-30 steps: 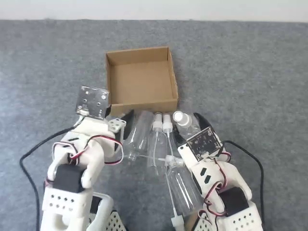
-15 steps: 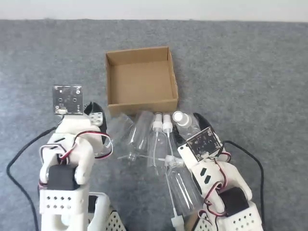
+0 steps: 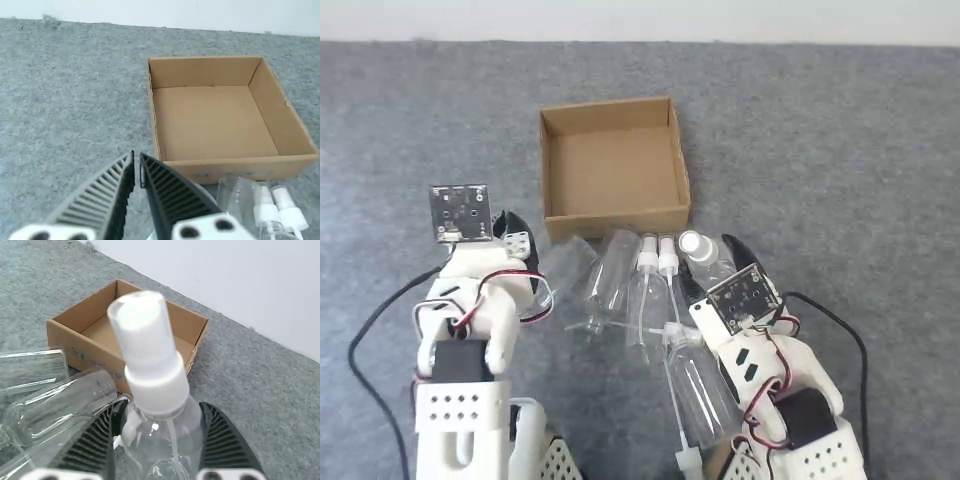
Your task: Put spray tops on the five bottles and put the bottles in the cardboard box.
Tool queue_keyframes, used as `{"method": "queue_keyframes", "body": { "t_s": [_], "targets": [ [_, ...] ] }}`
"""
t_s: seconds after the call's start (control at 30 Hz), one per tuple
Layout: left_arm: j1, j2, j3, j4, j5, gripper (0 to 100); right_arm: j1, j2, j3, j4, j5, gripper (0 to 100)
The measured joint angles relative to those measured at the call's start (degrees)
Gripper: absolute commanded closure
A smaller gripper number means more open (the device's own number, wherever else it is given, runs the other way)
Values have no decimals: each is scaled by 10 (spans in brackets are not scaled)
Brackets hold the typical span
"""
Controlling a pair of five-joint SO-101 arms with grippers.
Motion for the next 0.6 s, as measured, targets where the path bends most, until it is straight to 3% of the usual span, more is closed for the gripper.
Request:
{"method": "queue_keyframes", "body": {
  "t_s": [0.4,0.6],
  "targets": [
    [-1,0,0,0,0,989,0,-1,-71,0,0,992],
    [1,0,24,-41,0,988,0,-1,-111,0,0,992]
  ]
}}
